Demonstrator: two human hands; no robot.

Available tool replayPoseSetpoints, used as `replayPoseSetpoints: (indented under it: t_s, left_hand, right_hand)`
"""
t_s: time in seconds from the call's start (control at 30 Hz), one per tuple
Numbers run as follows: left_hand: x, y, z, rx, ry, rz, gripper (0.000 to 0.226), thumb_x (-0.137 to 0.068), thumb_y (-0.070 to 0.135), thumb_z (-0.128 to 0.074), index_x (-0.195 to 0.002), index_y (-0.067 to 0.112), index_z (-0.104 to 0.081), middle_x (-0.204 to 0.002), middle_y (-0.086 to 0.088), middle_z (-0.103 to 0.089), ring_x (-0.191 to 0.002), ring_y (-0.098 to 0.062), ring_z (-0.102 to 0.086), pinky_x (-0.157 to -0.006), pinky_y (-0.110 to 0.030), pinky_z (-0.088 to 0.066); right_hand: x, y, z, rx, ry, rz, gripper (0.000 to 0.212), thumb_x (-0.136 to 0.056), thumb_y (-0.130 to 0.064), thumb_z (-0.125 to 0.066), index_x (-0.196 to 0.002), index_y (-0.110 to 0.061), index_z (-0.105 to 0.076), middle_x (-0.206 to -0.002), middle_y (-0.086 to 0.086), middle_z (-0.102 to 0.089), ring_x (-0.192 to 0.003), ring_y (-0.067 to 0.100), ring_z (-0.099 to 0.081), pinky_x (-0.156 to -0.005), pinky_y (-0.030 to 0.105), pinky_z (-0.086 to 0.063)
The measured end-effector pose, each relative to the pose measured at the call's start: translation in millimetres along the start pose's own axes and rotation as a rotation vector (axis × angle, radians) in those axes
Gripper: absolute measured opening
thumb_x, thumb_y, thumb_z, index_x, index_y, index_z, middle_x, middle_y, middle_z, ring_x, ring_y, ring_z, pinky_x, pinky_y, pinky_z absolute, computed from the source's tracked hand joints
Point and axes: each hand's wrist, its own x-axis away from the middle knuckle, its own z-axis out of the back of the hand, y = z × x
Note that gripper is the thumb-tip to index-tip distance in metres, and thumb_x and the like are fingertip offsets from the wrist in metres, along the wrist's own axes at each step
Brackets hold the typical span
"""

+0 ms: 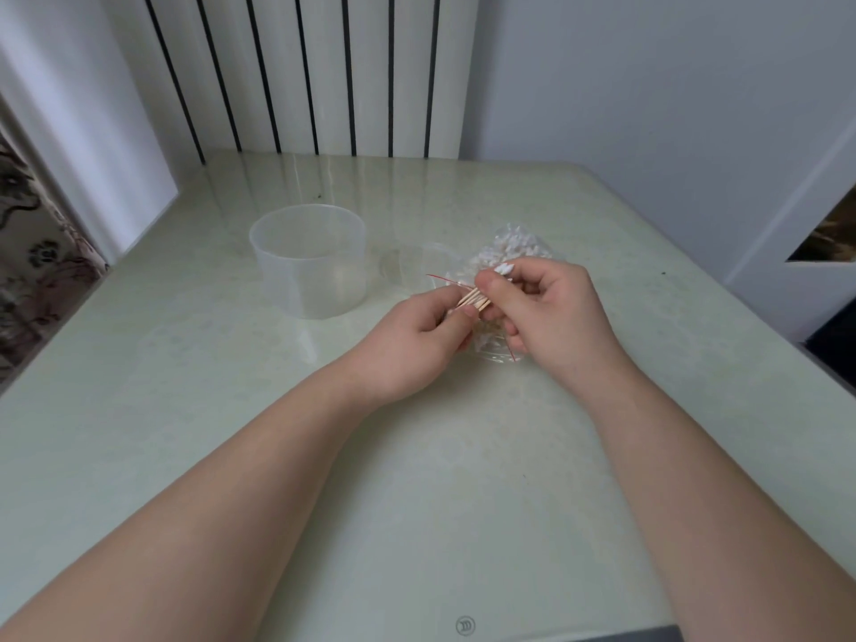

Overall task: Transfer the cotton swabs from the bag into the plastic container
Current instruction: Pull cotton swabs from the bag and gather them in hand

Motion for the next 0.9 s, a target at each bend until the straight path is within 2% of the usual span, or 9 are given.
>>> replayPoseSetpoints:
  t_s: [0.1,0.33,0.43,0.5,0.6,0.7,0.8,0.83,0.9]
  left_hand:
    - [0.3,-0.5,2.6,-0.009,0.02,-0.003,0.018,-0.1,0.033,-0.053,-0.087,0.025,-0.062,-0.067,0.006,-0.048,-0.054,-0.009,-0.038,-0.052,-0.026,-0.033]
    - [-1.8,2.0,5.8,0.122,0.055,0.12,0.034,-0.109,0.022,-0.042,-0.087,0.02,-0.067,-0.06,0.007,-0.043,-0.048,-0.011,-0.032,-0.048,-0.026,-0.028]
    - [-1.4,3.6,8.9,0.244,0.093,0.176,0.034,-0.109,0.018,-0.039,-0.087,0.015,-0.065,-0.061,0.004,-0.051,-0.045,-0.009,-0.034,-0.044,-0.02,-0.029]
    - [-2.1,4.4,12.4,0.358,0.134,0.218,0.033,-0.108,0.014,-0.038,-0.091,0.013,-0.066,-0.067,0.001,-0.062,-0.048,-0.01,-0.046,-0.044,-0.02,-0.035]
    - [-3.5,5.6,13.7,0.529,0.098,0.245,0.033,-0.109,0.014,-0.037,-0.11,0.003,-0.068,-0.089,-0.011,-0.072,-0.069,-0.017,-0.068,-0.06,-0.026,-0.054]
    - [-1.5,9.3,8.1,0.59,-0.005,0.263,0.034,-0.11,0.016,-0.035,-0.118,0.002,-0.065,-0.095,-0.013,-0.073,-0.075,-0.018,-0.071,-0.063,-0.027,-0.059]
    - [2.2,12.0,1.4,0.569,-0.077,0.264,0.027,-0.11,0.016,-0.036,-0.103,0.006,-0.06,-0.078,-0.007,-0.067,-0.056,-0.013,-0.054,-0.046,-0.022,-0.042]
    - [2.8,12.1,-0.4,0.557,-0.089,0.265,0.027,-0.11,0.016,-0.036,-0.097,0.009,-0.058,-0.072,-0.004,-0.06,-0.051,-0.012,-0.043,-0.044,-0.022,-0.032]
    - [3.6,12.1,-1.6,0.535,-0.112,0.289,0.033,-0.11,0.018,-0.036,-0.086,0.015,-0.059,-0.064,0.001,-0.047,-0.049,-0.01,-0.027,-0.047,-0.024,-0.017]
  right_hand:
    - [-1.5,-3.3,5.8,-0.079,0.067,0.014,0.021,-0.096,-0.009,-0.064,-0.075,-0.007,-0.063,-0.049,0.001,-0.044,-0.042,0.012,-0.034,-0.039,0.019,-0.028]
    - [-5.2,-3.4,14.1,-0.193,0.15,0.021,0.019,-0.097,-0.008,-0.062,-0.083,0.003,-0.06,-0.049,-0.003,-0.044,-0.04,0.009,-0.034,-0.037,0.019,-0.025]
    - [-6.5,-3.3,16.6,-0.242,0.164,0.02,0.026,-0.097,-0.01,-0.063,-0.072,-0.004,-0.058,-0.053,0.001,-0.043,-0.042,0.012,-0.034,-0.038,0.019,-0.025]
    - [-6.5,-3.0,18.2,-0.245,0.146,0.019,0.027,-0.097,-0.01,-0.064,-0.071,-0.005,-0.057,-0.053,0.003,-0.043,-0.043,0.012,-0.034,-0.038,0.019,-0.025]
    - [-1.7,-1.3,12.3,-0.154,0.081,0.027,0.024,-0.097,-0.008,-0.063,-0.073,-0.004,-0.06,-0.053,0.007,-0.042,-0.04,0.011,-0.034,-0.037,0.019,-0.026]
    - [1.9,2.5,4.7,-0.037,0.029,0.042,0.026,-0.095,-0.007,-0.065,-0.07,-0.007,-0.06,-0.046,-0.001,-0.047,-0.036,0.008,-0.037,-0.036,0.019,-0.03]
    - [1.5,8.4,1.7,0.087,0.032,0.101,0.018,-0.091,-0.011,-0.071,-0.076,-0.017,-0.066,-0.048,-0.009,-0.051,-0.04,0.005,-0.045,-0.043,0.02,-0.037]
    - [1.3,9.3,1.5,0.118,0.044,0.121,0.01,-0.09,-0.013,-0.074,-0.084,-0.02,-0.069,-0.051,-0.01,-0.052,-0.043,0.006,-0.048,-0.046,0.021,-0.039]
    - [1.3,11.5,2.2,0.149,0.075,0.14,0.022,-0.086,-0.016,-0.078,-0.105,-0.022,-0.07,-0.06,-0.006,-0.056,-0.05,0.009,-0.059,-0.054,0.022,-0.046]
